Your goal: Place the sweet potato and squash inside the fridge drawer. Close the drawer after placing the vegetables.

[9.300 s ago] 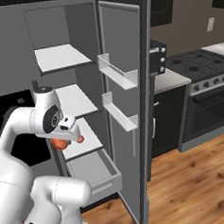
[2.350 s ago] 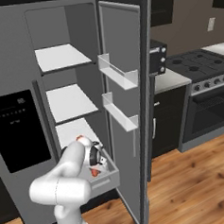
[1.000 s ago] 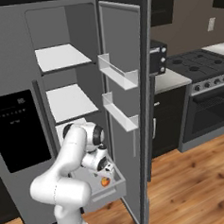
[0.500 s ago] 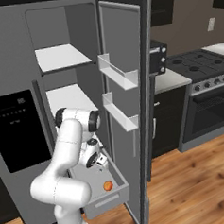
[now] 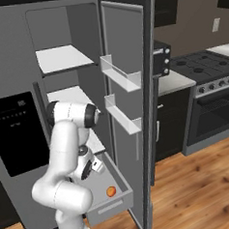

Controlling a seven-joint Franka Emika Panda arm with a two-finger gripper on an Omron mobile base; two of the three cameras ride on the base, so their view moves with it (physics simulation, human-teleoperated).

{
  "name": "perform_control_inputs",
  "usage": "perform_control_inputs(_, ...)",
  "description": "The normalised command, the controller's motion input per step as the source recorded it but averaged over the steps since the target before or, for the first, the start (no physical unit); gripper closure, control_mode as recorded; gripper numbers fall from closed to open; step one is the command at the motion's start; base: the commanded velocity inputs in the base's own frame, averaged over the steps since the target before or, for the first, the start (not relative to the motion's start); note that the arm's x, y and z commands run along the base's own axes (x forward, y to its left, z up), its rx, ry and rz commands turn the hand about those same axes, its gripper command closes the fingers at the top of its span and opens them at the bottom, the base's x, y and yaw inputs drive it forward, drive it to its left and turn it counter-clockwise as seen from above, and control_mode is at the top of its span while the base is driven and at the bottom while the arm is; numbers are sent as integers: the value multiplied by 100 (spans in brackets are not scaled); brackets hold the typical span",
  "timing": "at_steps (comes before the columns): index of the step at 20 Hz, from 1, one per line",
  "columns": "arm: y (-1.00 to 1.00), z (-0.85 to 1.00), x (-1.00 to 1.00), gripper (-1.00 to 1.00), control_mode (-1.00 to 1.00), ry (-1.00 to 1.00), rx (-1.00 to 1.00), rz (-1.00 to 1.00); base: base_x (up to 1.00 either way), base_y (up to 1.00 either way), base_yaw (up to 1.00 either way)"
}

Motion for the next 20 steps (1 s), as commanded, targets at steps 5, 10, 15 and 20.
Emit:
perform_control_inputs(5,-24,100,-14,-100,-100,-8,0,-12,0,0,0)
perform_control_inputs(10,-12,100,-13,-100,-100,0,0,-6,0,0,0)
perform_control_inputs(15,0,100,-30,-100,-100,0,0,-2,0,0,0)
perform_control_inputs(20,-1,100,-35,-100,-100,0,0,-3,0,0,0)
